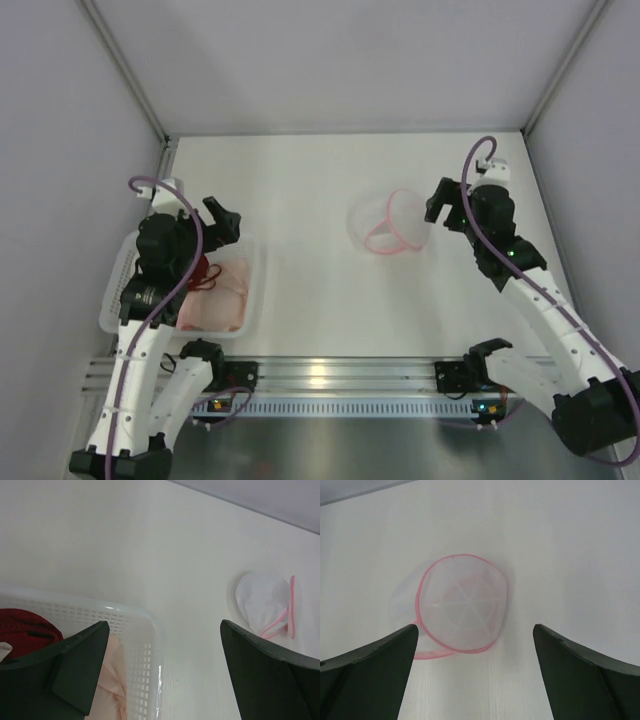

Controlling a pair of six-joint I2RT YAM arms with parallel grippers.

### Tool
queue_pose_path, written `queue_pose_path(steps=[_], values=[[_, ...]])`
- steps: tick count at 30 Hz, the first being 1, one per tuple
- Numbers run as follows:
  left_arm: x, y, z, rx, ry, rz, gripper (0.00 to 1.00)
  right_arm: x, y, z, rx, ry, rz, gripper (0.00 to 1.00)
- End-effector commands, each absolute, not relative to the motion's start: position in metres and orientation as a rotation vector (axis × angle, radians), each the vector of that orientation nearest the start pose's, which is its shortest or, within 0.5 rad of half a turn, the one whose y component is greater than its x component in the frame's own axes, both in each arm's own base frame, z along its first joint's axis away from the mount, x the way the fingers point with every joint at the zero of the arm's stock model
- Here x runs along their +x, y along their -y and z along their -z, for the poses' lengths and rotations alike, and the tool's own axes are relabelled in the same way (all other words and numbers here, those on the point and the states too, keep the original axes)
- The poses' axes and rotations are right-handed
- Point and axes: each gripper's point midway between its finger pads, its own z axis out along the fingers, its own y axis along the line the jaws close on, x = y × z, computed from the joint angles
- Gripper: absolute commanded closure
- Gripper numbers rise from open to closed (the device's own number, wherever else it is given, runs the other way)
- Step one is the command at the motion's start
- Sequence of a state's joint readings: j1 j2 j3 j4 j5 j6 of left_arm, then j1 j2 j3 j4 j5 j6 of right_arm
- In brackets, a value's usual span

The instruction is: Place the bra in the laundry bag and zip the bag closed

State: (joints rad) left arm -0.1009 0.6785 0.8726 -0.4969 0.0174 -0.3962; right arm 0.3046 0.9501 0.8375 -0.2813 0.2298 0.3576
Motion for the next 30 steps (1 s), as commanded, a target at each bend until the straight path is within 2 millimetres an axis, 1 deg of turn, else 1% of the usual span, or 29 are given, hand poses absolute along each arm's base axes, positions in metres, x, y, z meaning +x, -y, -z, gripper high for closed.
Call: queue_pose_path(steps=[1, 3, 5, 6, 8, 9, 10, 11, 12, 13, 14, 15, 16, 17, 18, 19, 21, 22, 24, 25, 26, 27, 28, 29, 30], values=[[0.268, 0.048, -0.286, -0.245, -1.816, 0.373, 0.01, 0.332, -0.072, -0.234, 0.245, -1.937, -0.201, 0.01], [0.267, 0.045, -0.288, -0.251, -1.804, 0.36, 0.01, 0.334, -0.07, -0.232, 0.27, -1.942, -0.194, 0.01], [0.266, 0.05, -0.291, -0.231, -1.798, 0.385, 0.01, 0.337, -0.071, -0.228, 0.287, -1.953, -0.187, 0.01], [0.267, 0.052, -0.289, -0.224, -1.804, 0.394, 0.01, 0.339, -0.074, -0.229, 0.288, -1.948, -0.194, 0.01], [0.268, 0.056, -0.286, -0.207, -1.816, 0.416, 0.01, 0.345, -0.083, -0.227, 0.269, -1.961, -0.202, 0.01], [0.27, 0.057, -0.284, -0.2, -1.829, 0.417, 0.01, 0.35, -0.092, -0.235, 0.245, -1.945, -0.219, 0.01], [0.271, 0.058, -0.282, -0.194, -1.836, 0.417, 0.01, 0.356, -0.097, -0.228, 0.23, -1.97, -0.204, 0.01], [0.272, 0.059, -0.28, -0.185, -1.844, 0.418, 0.01, 0.36, -0.101, -0.227, 0.211, -1.977, -0.189, 0.01], [0.273, 0.063, -0.277, -0.159, -1.861, 0.428, 0.01, 0.365, -0.106, -0.236, 0.203, -1.967, -0.167, 0.01], [0.272, 0.065, -0.277, -0.143, -1.863, 0.436, 0.01, 0.373, -0.111, -0.224, 0.192, -2.006, -0.129, 0.01], [0.272, 0.066, -0.276, -0.132, -1.867, 0.443, 0.01, 0.377, -0.115, -0.224, 0.172, -2.014, -0.105, 0.01], [0.272, 0.068, -0.276, -0.121, -1.87, 0.452, 0.01, 0.386, -0.119, -0.236, 0.166, -1.996, -0.092, 0.01], [0.271, 0.069, -0.276, -0.118, -1.87, 0.456, 0.01, 0.391, -0.13, -0.219, 0.129, -2.05, -0.065, 0.01], [0.272, 0.069, -0.277, -0.117, -1.867, 0.456, 0.01, 0.395, -0.136, -0.218, 0.104, -2.062, -0.053, 0.01], [0.272, 0.069, -0.278, -0.119, -1.867, 0.456, 0.01, 0.402, -0.142, -0.226, 0.095, -2.053, -0.056, 0.01], [0.272, 0.069, -0.279, -0.118, -1.864, 0.457, 0.01, 0.407, -0.146, -0.212, 0.08, -2.092, -0.033, 0.01], [0.271, 0.07, -0.279, -0.11, -1.867, 0.462, 0.01, 0.414, -0.152, -0.21, 0.066, -2.098, -0.023, 0.01], [0.271, 0.071, -0.278, -0.105, -1.867, 0.465, 0.01, 0.418, -0.154, -0.199, 0.059, -2.118, -0.011, 0.01], [0.27, 0.072, -0.277, -0.099, -1.866, 0.468, 0.01, 0.426, -0.161, -0.197, 0.058, -2.114, -0.01, 0.01], [0.269, 0.072, -0.277, -0.098, -1.867, 0.466, 0.01, 0.432, -0.163, -0.182, 0.055, -2.14, 0.01, 0.01], [0.269, 0.07, -0.277, -0.102, -1.864, 0.461, 0.01, 0.436, -0.164, -0.178, 0.063, -2.147, 0.019, 0.01], [0.269, 0.07, -0.277, -0.1, -1.864, 0.46, 0.01, 0.442, -0.163, -0.18, 0.08, -2.147, 0.044, 0.01], [0.269, 0.07, -0.277, -0.101, -1.862, 0.457, 0.01, 0.445, -0.164, -0.164, 0.076, -2.182, 0.074, 0.01], [0.269, 0.07, -0.277, -0.098, -1.862, 0.454, 0.01, 0.45, -0.166, -0.166, 0.082, -2.178, 0.079, 0.02], [0.269, 0.07, -0.277, -0.095, -1.862, 0.455, 0.01, 0.45, -0.166, -0.16, 0.081, -2.195, 0.093, 0.03]])
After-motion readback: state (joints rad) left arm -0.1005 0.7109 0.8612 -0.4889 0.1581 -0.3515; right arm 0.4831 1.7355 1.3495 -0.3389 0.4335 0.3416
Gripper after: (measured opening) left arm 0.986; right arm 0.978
